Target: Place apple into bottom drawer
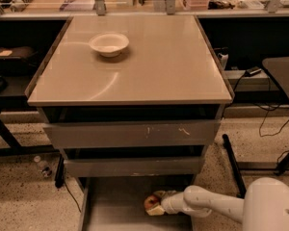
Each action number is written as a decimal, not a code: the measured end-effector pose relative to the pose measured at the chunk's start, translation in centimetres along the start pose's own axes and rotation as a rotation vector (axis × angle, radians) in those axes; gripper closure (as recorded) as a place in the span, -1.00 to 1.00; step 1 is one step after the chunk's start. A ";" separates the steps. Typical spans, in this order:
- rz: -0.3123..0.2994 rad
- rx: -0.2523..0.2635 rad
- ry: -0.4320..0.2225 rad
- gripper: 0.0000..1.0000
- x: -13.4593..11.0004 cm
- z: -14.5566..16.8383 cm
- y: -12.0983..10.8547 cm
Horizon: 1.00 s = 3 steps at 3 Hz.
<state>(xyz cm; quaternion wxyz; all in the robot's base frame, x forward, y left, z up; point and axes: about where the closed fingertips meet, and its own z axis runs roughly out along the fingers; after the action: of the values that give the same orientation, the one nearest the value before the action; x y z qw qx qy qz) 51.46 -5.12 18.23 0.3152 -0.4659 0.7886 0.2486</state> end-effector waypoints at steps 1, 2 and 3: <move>0.009 -0.011 -0.031 1.00 0.2 2.1 0.2; 0.006 -0.009 -0.045 1.00 0.3 3.6 0.3; -0.022 0.019 -0.033 1.00 0.9 4.9 0.6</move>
Offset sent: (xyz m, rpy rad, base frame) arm 0.0111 0.0334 -0.0388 0.0483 -0.0317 -0.0112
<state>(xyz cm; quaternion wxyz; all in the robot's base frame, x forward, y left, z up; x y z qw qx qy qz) 51.93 -2.02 14.28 0.3354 -0.4674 0.7804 0.2452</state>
